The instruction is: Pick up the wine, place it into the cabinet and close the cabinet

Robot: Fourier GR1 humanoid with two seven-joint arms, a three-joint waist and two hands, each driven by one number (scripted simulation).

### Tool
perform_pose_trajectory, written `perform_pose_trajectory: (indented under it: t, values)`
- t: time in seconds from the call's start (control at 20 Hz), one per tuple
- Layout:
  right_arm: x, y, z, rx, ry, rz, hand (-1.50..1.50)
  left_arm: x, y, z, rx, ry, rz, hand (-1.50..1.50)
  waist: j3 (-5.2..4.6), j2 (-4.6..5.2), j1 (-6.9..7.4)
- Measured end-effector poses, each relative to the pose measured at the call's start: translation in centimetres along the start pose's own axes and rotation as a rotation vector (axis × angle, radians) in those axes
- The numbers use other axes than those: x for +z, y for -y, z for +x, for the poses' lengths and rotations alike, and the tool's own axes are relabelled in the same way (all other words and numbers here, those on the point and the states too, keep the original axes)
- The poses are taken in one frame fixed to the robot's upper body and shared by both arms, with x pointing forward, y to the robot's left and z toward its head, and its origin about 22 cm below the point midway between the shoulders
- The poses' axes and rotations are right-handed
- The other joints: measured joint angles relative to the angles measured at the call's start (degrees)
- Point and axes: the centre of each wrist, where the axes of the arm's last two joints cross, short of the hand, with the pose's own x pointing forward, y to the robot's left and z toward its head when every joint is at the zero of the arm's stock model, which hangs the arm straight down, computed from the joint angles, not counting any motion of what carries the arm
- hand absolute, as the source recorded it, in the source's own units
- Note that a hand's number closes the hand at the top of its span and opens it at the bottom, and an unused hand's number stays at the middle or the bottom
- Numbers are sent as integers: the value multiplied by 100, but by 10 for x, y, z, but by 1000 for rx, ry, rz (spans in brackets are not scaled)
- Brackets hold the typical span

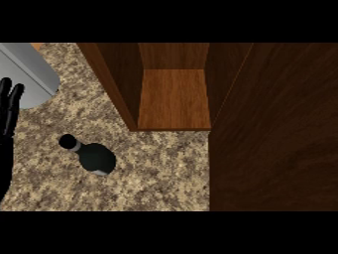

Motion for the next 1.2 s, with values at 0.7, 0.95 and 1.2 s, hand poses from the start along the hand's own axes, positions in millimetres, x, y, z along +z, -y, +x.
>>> perform_pose_trajectory:
  t: [0.7, 0.95, 1.2]
  values:
    - [19, -19, 44, -105, -33, 200, -150, 20, -46, -25, 507, -156, -474, -150, 31, 92, 38]
    - [19, -18, 78, -100, -50, 221, -150, 23, -70, -2, 566, -186, -507, -150, 37, 91, 66]
    - [4, -22, 94, -96, -66, 222, -150, 15, -84, 20, 584, -197, -521, -150, 40, 97, 77]
